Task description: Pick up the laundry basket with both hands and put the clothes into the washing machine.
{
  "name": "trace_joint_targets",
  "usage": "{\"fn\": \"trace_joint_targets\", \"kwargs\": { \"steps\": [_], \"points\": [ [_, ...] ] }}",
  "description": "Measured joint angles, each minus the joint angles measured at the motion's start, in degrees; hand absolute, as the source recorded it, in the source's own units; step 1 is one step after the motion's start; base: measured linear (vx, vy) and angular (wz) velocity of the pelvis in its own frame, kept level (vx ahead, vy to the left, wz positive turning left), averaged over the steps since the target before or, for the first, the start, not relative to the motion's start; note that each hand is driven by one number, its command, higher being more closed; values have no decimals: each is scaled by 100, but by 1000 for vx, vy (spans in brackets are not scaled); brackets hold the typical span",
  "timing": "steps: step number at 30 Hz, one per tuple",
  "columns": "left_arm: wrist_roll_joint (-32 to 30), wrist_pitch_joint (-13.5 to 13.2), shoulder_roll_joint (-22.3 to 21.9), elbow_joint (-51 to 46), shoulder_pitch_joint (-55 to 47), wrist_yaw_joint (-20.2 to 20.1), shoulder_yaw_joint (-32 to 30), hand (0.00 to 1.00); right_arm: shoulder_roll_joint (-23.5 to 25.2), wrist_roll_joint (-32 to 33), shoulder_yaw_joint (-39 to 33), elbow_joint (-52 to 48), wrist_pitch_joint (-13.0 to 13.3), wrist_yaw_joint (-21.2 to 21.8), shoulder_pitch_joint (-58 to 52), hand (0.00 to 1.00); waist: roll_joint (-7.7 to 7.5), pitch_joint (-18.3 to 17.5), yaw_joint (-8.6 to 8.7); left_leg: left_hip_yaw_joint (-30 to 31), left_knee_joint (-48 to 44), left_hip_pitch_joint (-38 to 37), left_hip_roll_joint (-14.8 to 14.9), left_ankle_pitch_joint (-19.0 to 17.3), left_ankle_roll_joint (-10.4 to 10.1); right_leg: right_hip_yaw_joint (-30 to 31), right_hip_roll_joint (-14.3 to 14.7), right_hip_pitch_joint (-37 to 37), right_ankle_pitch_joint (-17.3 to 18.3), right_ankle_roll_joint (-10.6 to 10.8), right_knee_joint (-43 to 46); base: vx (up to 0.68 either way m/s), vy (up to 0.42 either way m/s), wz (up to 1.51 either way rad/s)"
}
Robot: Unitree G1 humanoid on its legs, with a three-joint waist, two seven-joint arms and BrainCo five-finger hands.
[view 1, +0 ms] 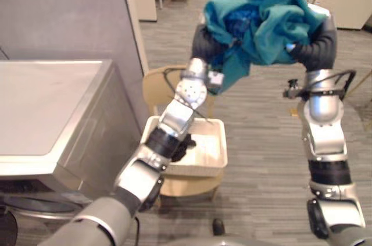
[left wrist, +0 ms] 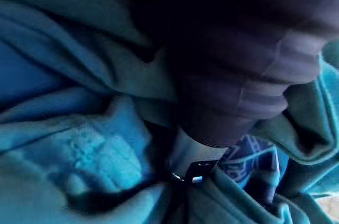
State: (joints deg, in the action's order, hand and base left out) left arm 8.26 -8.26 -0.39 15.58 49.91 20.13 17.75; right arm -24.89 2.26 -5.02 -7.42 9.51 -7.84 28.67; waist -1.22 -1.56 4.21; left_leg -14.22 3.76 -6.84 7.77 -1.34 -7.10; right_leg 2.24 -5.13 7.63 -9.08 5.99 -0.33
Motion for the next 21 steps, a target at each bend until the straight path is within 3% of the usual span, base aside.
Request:
{"fn": "trace_joint_targets", "kwargs": {
  "steps": [7,8,15,21],
  "points": [
    [-5,-78,-75,-49,0,3,-48,100,234,60,-77,0,1,1,0,100,62,-39,-2,-9,10,-14,0,0,0,11,5,-6,-1,-1,0,0,0,0],
    [-7,-80,-89,-49,0,0,-47,100,239,61,-79,0,1,1,0,0,62,-40,-3,-9,10,-17,0,0,0,11,5,-9,0,0,0,0,0,0],
    [-9,-102,-181,-50,-2,-5,-43,100,265,320,-231,-15,9,12,-281,0,63,-39,-26,-15,10,-25,0,0,0,17,5,-16,2,2,1,0,0,0],
    [-70,-108,62,-681,-746,-80,-306,100,715,669,-1201,-487,12,27,-1800,0,103,-31,-19,-43,-4,-48,14,-28,-7,12,16,-30,14,0,6,0,0,-1]
  ]
}}
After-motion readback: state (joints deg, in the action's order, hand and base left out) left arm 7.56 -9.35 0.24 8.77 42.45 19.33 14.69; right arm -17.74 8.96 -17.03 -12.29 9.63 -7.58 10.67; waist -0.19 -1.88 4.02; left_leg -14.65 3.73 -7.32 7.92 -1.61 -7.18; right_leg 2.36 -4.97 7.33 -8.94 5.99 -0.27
